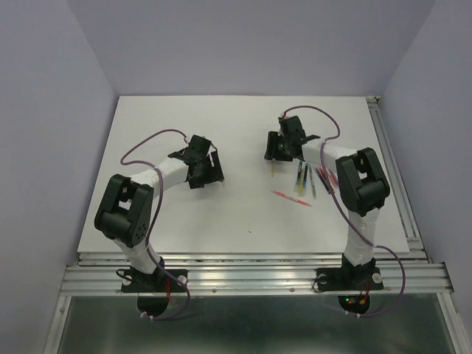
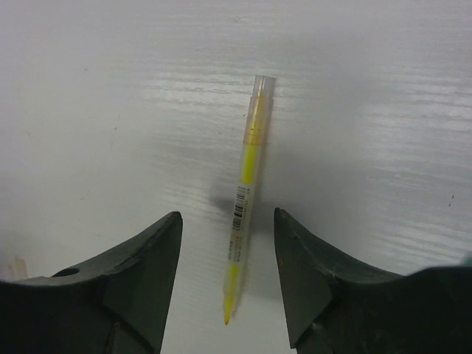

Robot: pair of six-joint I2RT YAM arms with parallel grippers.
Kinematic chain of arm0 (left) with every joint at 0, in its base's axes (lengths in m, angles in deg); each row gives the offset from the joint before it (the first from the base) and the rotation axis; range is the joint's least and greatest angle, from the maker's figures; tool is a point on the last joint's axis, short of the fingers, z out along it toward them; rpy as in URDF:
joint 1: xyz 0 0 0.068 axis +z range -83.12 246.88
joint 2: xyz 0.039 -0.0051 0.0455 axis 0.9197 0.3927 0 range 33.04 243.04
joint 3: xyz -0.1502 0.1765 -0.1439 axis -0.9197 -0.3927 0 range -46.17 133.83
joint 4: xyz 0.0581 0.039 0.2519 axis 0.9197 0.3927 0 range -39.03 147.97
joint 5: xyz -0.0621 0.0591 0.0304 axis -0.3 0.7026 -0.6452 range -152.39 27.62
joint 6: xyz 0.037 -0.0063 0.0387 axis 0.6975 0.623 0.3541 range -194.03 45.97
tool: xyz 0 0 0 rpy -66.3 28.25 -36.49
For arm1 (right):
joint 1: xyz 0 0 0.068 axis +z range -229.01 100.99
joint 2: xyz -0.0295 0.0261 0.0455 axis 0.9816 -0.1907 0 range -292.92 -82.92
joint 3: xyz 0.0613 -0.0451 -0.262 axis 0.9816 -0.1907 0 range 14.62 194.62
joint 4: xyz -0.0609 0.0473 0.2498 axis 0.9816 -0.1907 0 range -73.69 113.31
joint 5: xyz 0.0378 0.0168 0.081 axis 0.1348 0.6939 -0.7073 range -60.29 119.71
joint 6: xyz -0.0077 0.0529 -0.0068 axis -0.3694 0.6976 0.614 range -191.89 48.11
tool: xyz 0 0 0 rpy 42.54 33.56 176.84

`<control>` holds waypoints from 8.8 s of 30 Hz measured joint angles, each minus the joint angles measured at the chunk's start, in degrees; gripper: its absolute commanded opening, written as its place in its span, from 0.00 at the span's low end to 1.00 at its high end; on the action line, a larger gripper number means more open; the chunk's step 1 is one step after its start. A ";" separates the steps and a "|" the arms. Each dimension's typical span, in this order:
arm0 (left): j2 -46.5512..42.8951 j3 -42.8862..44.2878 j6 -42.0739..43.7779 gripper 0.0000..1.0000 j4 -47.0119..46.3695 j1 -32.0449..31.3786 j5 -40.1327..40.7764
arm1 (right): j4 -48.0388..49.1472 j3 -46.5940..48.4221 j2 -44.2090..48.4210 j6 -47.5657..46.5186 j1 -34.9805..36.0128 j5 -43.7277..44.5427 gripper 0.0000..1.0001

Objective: Open the pen caps

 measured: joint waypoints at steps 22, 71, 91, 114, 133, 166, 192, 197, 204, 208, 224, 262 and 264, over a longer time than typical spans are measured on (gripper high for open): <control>-26.82 -3.06 -1.84 0.99 1.73 -1.31 1.88 | -11.17 -16.83 26.47 -18.23 0.37 -6.69 0.74; -33.79 -12.20 -1.07 0.99 -8.09 -4.28 -13.18 | -3.58 -27.19 44.68 -4.74 10.21 -4.79 0.01; -24.11 -13.07 -2.03 0.97 -29.40 -17.09 -26.62 | 11.58 -31.74 49.64 37.20 10.25 5.42 0.01; -19.74 -9.46 -2.62 0.00 -29.09 -19.43 -21.59 | 14.14 -31.82 50.05 39.56 10.29 4.98 0.01; -31.78 -21.07 -7.56 0.00 -28.85 -27.47 -9.77 | 16.90 -25.94 39.74 28.57 9.81 14.97 0.01; 0.68 0.48 3.87 0.00 -10.19 -11.04 -3.91 | 13.38 -36.04 47.36 5.62 -1.40 -4.59 0.01; 5.44 1.88 5.38 0.56 -6.99 -10.80 -3.91 | 8.87 -36.04 45.64 3.26 -1.40 -7.52 0.01; 4.87 1.86 5.35 0.71 -6.91 -10.80 -4.17 | 6.64 -36.04 46.16 2.21 -1.40 -9.68 0.01; -3.19 0.13 5.03 0.78 -7.10 -10.80 -7.10 | 4.20 -36.04 46.49 -0.87 -1.40 -18.14 0.01; -10.10 -1.66 3.85 0.80 -9.75 -10.91 -11.50 | 5.25 -36.83 46.49 -1.29 -1.27 -24.85 0.01; -12.44 -4.35 -7.89 0.50 -28.13 -14.10 -23.37 | 21.11 -40.74 45.42 9.35 4.31 -37.31 0.01; -3.45 10.73 -15.43 0.00 -27.04 -2.45 -12.39 | 29.40 -51.28 51.15 24.96 24.50 -32.48 0.01; -3.78 10.84 -15.15 0.00 -27.63 -1.68 -11.30 | 27.54 -51.01 52.06 25.27 24.37 -31.71 0.01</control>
